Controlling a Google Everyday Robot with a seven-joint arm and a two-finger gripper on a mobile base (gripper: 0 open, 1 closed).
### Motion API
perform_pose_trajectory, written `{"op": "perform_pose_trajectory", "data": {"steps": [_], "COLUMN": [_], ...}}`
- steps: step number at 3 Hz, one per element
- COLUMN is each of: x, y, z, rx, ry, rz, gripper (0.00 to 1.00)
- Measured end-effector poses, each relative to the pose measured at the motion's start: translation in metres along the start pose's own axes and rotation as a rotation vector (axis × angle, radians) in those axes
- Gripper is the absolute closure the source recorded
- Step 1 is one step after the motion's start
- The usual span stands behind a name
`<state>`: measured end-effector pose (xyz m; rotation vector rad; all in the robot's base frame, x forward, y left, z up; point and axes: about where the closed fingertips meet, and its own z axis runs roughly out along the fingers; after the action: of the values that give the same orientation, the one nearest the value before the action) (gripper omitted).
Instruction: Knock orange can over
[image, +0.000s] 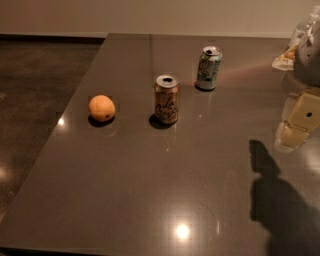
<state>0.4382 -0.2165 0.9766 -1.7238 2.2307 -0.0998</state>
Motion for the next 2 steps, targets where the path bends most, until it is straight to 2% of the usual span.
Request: {"op": "perform_pose_trajectory", "data": {"steps": [1, 2], "x": [0.0, -0.011], "y": [0.0, -0.006], "z": [0.0, 0.006], "rx": [0.0, 0.001], "ry": [0.0, -0.033], "rz": [0.0, 0.006], "gripper": [0.0, 0.0]}}
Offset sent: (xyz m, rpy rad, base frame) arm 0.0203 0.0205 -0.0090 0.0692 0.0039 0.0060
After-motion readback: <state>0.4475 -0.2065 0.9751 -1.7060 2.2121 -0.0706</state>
